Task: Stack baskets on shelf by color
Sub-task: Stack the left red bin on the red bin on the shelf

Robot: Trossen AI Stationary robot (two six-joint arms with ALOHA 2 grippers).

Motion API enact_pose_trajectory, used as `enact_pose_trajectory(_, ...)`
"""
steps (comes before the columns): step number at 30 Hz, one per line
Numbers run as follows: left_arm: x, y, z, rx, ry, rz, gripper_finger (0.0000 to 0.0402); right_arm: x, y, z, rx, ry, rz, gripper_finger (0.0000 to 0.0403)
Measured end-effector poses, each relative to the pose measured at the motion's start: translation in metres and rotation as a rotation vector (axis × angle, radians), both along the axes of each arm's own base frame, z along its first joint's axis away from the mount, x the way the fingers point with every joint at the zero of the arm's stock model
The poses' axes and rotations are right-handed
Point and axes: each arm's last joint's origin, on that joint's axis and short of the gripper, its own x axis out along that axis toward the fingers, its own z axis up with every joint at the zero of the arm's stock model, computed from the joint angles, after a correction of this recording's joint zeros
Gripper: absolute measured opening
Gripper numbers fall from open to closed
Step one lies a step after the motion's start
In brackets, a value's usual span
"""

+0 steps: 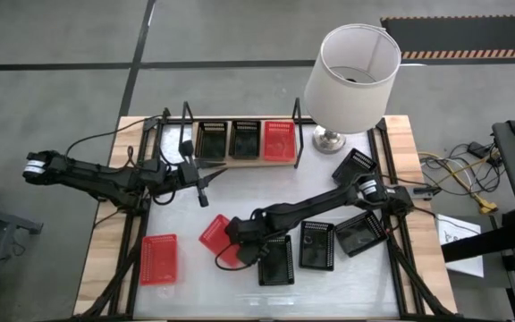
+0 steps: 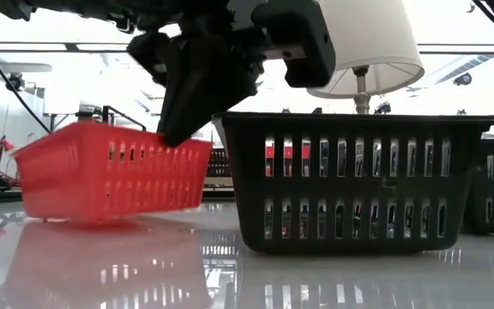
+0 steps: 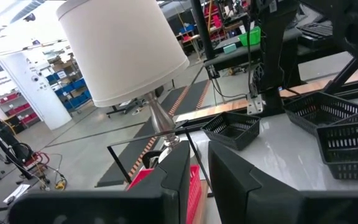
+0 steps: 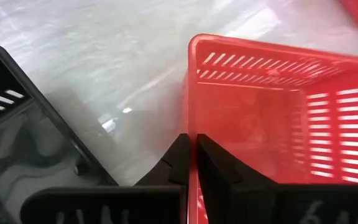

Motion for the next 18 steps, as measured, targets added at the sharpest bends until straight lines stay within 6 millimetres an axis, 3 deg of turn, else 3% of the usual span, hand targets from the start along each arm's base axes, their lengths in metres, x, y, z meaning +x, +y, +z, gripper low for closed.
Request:
enact_pose_trajectory(5,0.000,-0.002,0.000,0.000,-0.001,-0.012,0.0042,-0.008,-0.008,0.027,-0.032,-0.034,-0.036,0.0009)
enact_pose_trajectory(18,-0.007,-0.006,0.006,-0.003,-0.035,-0.037,0.0042,-0.044,-0.055,0.106,-0.110,-0.096,-0.291,0.0008)
